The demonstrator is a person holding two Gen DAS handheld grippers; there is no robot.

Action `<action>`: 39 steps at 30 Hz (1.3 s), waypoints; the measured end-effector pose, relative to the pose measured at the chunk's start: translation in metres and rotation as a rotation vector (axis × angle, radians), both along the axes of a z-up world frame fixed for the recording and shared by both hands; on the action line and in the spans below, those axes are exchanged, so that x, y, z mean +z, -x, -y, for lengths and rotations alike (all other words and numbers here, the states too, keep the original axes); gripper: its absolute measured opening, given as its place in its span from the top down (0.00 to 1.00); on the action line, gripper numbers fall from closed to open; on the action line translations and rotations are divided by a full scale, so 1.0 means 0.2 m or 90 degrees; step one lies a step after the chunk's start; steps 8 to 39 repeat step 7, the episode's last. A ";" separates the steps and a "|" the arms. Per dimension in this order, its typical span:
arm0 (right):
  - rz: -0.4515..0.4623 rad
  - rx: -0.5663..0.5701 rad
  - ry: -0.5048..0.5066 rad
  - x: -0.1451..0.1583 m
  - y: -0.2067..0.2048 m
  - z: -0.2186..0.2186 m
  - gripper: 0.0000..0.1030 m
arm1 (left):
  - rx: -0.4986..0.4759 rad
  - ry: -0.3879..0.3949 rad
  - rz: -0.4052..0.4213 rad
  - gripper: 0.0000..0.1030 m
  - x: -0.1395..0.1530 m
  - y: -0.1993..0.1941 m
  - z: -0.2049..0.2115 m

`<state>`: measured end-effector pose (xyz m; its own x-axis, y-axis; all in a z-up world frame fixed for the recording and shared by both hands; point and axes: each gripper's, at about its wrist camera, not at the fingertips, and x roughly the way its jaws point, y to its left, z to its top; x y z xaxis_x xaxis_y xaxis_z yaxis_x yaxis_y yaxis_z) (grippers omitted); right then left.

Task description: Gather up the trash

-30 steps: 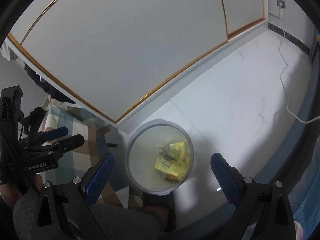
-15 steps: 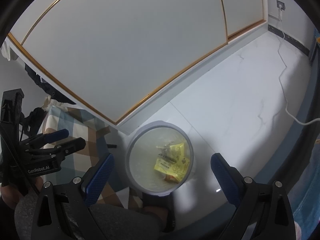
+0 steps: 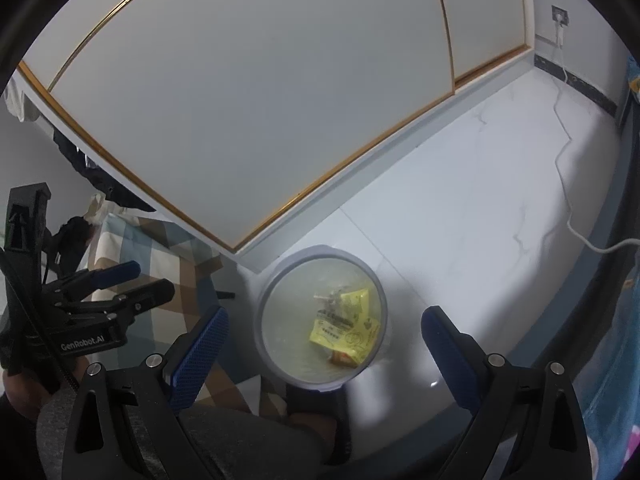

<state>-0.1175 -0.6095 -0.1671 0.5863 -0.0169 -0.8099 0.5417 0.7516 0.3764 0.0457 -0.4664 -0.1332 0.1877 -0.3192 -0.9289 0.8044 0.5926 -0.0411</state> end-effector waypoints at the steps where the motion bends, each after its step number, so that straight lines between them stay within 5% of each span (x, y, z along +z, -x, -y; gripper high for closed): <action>1: 0.000 0.000 0.000 0.00 0.00 0.00 0.05 | 0.001 0.003 -0.003 0.24 0.00 0.00 -0.01; 7: 0.002 0.005 0.016 0.07 0.00 -0.05 0.05 | 0.022 0.033 0.007 0.24 0.05 0.00 -0.06; 39: 0.002 0.005 0.016 0.07 0.00 -0.05 0.05 | 0.022 0.033 0.007 0.24 0.05 0.00 -0.06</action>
